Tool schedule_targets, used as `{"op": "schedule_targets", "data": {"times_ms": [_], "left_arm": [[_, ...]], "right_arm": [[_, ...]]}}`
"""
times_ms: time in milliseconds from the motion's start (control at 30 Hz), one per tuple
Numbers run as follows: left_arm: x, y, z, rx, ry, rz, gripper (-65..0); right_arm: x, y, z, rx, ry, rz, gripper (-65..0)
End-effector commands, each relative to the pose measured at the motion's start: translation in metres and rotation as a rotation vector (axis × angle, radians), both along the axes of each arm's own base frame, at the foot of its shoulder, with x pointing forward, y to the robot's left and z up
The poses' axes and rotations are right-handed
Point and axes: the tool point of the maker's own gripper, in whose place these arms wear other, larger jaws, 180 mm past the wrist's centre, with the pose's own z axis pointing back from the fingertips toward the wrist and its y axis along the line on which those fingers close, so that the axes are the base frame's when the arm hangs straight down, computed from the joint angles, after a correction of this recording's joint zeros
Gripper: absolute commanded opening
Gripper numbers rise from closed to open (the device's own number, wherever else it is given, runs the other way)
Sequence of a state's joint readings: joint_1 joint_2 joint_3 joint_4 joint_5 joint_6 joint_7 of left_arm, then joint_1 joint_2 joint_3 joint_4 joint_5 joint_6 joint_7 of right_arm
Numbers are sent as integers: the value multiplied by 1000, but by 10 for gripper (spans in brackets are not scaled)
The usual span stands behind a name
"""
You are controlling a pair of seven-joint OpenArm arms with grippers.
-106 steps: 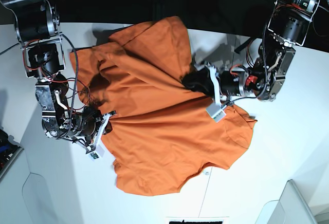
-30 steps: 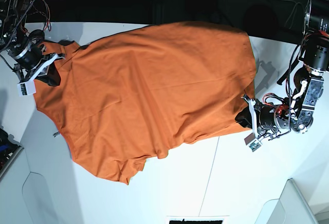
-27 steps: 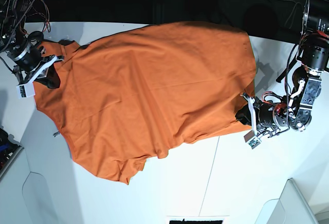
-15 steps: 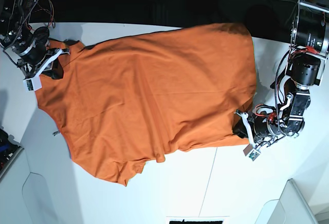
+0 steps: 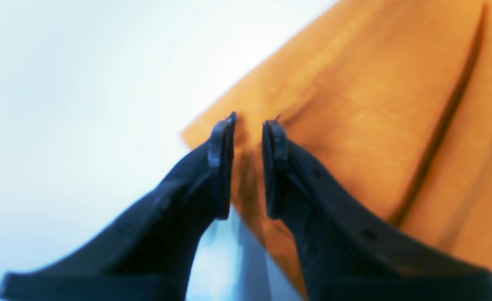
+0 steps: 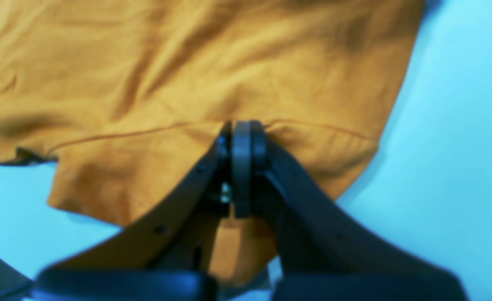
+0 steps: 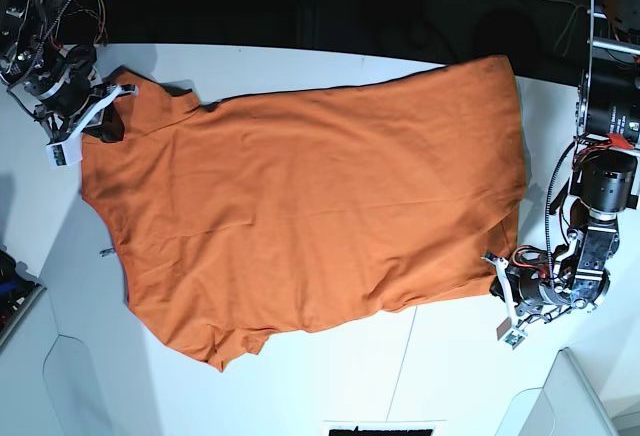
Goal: Layout the t-shirt on the table in an organized manner, then fold the t-shirt properly
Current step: 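Pull the shirt edges apart with both grippers to spread it flat, then grasp the two corners of one shirt side with both grippers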
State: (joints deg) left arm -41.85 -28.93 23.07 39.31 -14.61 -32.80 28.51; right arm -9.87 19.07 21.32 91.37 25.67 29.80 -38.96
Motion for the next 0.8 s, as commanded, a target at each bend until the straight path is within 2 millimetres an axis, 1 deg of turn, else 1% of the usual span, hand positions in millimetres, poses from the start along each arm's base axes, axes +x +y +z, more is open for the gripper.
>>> {"op": "schedule_targets", "data": {"times_ms": [0, 67, 133, 200, 300, 367, 400, 467, 567, 700, 767], "left_arm": [[14, 10, 25, -6, -57, 15, -494], [12, 15, 31, -41, -46, 34, -494], [6, 9, 36, -114, -10, 18, -494], [2, 1, 50, -202, -5, -15, -491], [-3, 3, 79, -324, -17, 2, -451], [-16, 5, 91, -422, 31, 17, -421], [-27, 7, 90, -468, 71, 29, -415], [-51, 15, 81, -534, 153, 58, -407], [-90, 30, 58, -582, 258, 109, -407], [-143, 34, 30, -614, 399, 129, -407], [-164, 37, 20, -603, 430, 129, -407]], "right_arm": [[7, -6, 10, -10, -29, -2, -650], [5, -9, 10, -7, -19, -12, -650], [8, -15, 18, 19, -48, -42, -650], [14, -23, 32, 61, -101, -84, -650], [16, -42, 48, 82, -148, -148, -650], [11, -58, 52, 75, -138, -192, -650], [7, -66, 52, 73, -129, -213, -650], [0, -79, 54, 68, -111, -249, -650], [-10, -89, 51, 58, -72, -267, -650], [-28, -87, 40, 67, -26, -266, -650], [-36, -84, 35, 80, -10, -254, -640]]}}
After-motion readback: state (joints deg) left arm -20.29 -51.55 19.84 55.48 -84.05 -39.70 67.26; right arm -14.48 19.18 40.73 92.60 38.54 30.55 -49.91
